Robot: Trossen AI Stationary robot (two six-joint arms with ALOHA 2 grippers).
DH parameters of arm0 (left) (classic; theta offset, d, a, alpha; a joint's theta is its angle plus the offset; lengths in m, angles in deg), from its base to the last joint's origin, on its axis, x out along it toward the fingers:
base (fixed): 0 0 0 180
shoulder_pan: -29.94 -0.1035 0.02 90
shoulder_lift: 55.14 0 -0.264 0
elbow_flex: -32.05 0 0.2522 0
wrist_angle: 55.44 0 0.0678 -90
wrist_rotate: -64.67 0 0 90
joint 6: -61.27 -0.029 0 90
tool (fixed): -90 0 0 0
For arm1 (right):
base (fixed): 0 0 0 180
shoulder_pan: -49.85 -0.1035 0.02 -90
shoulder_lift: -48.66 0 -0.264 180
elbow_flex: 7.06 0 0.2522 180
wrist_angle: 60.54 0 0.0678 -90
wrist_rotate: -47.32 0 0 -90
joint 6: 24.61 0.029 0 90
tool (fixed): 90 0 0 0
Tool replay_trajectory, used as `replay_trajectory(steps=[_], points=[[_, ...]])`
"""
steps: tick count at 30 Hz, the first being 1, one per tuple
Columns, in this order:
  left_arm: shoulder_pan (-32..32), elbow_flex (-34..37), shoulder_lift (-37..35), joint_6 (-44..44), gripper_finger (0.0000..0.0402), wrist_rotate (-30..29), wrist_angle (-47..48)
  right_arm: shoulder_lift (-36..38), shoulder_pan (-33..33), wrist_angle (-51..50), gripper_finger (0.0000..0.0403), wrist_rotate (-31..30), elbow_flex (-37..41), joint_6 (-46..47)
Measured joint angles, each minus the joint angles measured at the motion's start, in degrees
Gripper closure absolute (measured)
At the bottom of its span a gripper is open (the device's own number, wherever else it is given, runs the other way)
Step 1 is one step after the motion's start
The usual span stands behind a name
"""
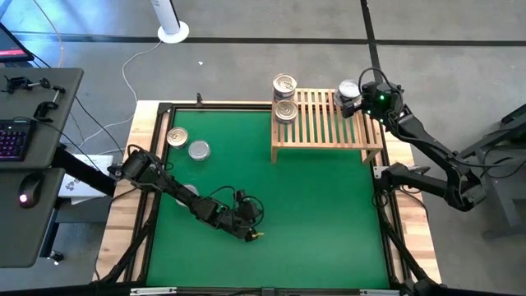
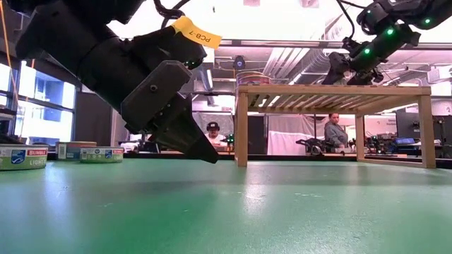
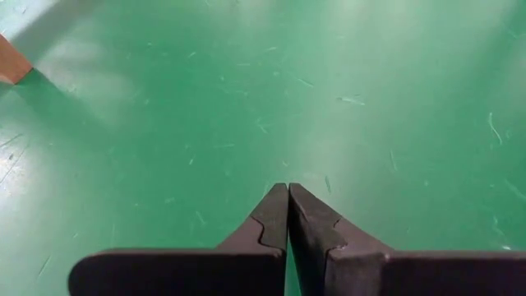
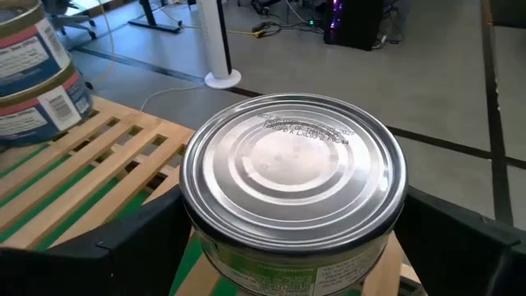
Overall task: Stack canned seafood by type on shelf
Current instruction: Stack the green tuna can on top of the green tuna can on the shelf
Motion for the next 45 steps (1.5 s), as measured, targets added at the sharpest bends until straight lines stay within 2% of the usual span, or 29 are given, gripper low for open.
replay_trajectory(steps=[9,45], points=[[0.0,0.0,0.0,0.0,0.0402,0.0,-0.2,0.0,0.0,0.9,0.0018,0.4,0.0,1.3],[0.0,0.0,0.0,0.6,0.0401,0.1,-0.2,-1.9,0.0,1.1,0.0004,1.0,0.0,-3.2]])
